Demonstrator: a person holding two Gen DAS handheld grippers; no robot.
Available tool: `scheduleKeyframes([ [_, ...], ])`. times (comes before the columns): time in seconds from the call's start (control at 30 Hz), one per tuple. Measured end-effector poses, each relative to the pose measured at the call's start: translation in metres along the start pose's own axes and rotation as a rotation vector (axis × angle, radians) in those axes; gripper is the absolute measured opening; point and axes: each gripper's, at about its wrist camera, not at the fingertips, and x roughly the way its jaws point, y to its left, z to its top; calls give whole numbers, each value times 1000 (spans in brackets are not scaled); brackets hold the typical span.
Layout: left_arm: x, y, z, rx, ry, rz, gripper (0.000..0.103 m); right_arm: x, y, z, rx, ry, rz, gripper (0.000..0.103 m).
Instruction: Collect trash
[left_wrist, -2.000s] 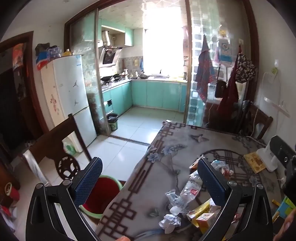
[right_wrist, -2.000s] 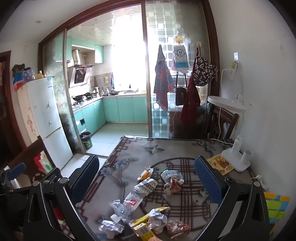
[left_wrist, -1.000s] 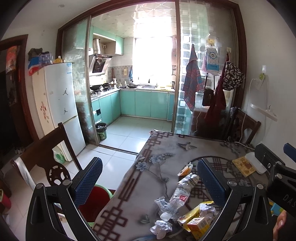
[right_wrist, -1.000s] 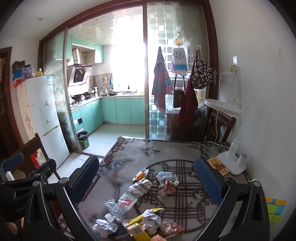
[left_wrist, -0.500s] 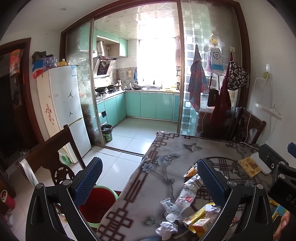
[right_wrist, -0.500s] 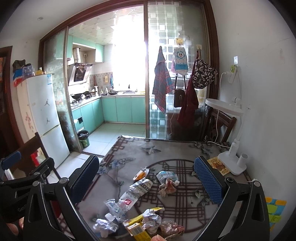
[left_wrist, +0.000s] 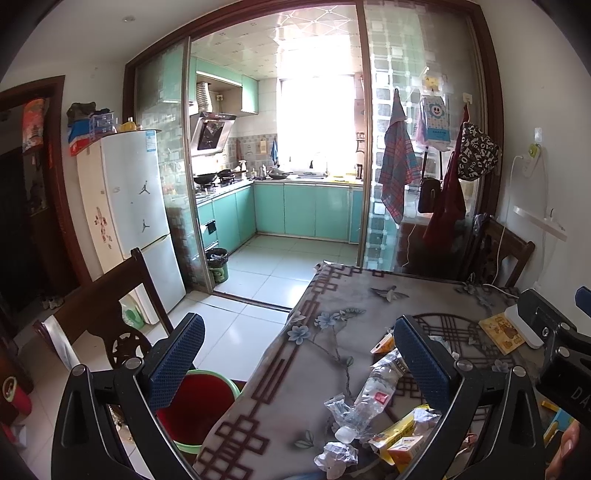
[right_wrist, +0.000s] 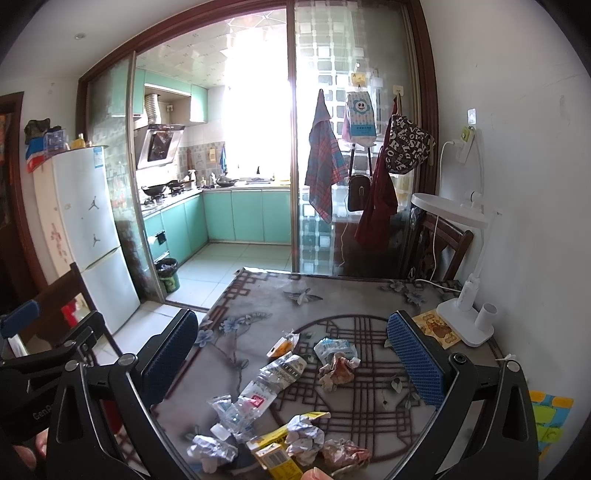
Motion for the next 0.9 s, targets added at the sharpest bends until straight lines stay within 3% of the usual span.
scheduleKeyframes([
  [0.9,1,2,-1,5,6,-5,103,11,-3,-8,7,25,0,103],
])
